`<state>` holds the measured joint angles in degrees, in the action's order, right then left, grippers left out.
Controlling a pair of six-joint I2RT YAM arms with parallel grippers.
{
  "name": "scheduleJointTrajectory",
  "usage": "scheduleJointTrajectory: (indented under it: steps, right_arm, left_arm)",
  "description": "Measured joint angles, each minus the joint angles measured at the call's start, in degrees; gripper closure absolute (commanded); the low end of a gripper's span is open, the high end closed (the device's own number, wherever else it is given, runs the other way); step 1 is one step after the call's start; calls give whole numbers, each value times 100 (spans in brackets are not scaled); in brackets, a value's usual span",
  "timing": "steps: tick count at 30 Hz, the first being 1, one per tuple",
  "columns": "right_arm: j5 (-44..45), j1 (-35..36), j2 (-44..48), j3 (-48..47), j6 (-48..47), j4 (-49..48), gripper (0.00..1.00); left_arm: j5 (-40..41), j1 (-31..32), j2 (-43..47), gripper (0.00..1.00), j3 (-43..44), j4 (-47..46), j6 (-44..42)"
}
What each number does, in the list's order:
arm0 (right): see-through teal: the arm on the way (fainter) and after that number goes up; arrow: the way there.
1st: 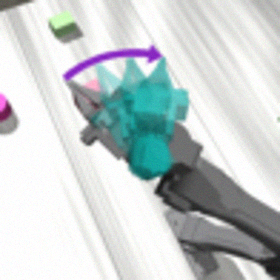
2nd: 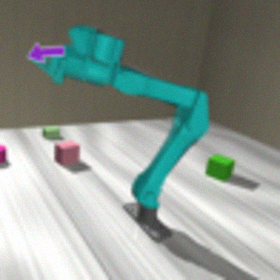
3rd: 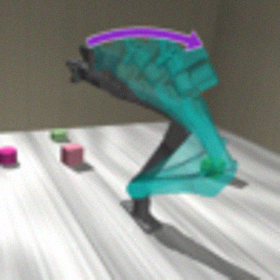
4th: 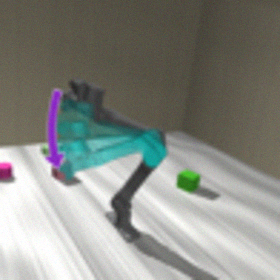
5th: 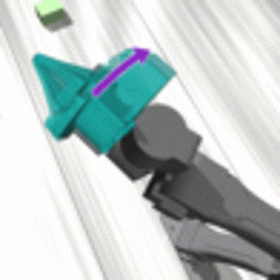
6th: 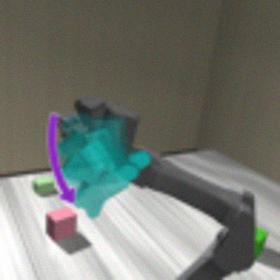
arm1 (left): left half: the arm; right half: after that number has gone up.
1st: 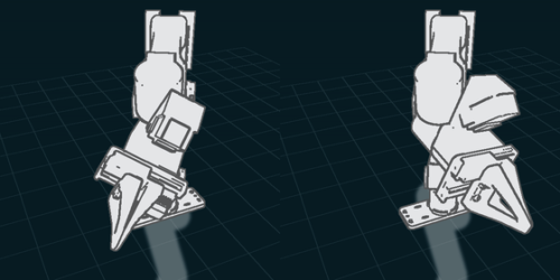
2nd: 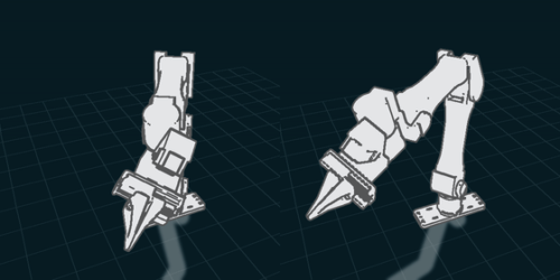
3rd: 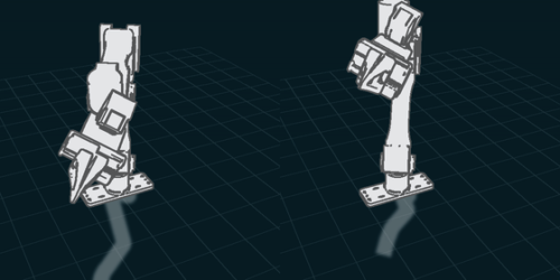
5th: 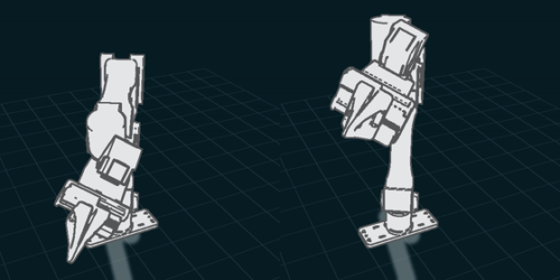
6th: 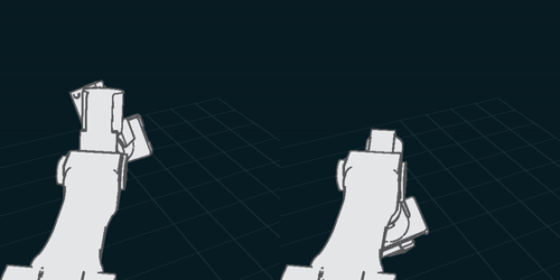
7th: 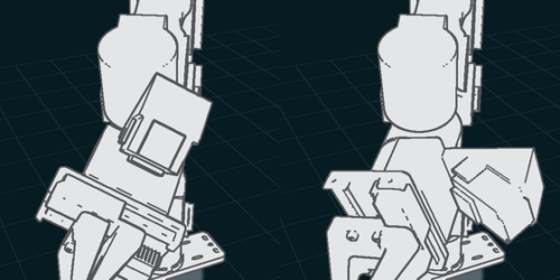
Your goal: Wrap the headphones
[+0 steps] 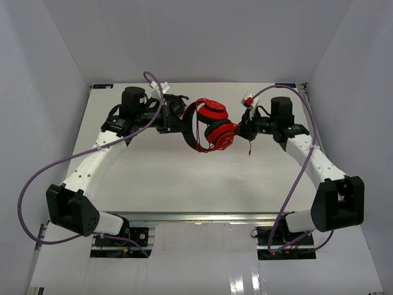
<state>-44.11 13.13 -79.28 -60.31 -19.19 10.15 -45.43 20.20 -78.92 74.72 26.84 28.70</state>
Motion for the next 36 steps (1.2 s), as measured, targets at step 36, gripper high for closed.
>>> scheduleJointTrajectory:
  steps: [36]
  right_arm:
    - [2496, 1520, -142, -678, -3368, 615, 92]
  left_arm:
    - [1636, 1114, -2247, 100, 410, 1559, -2297]
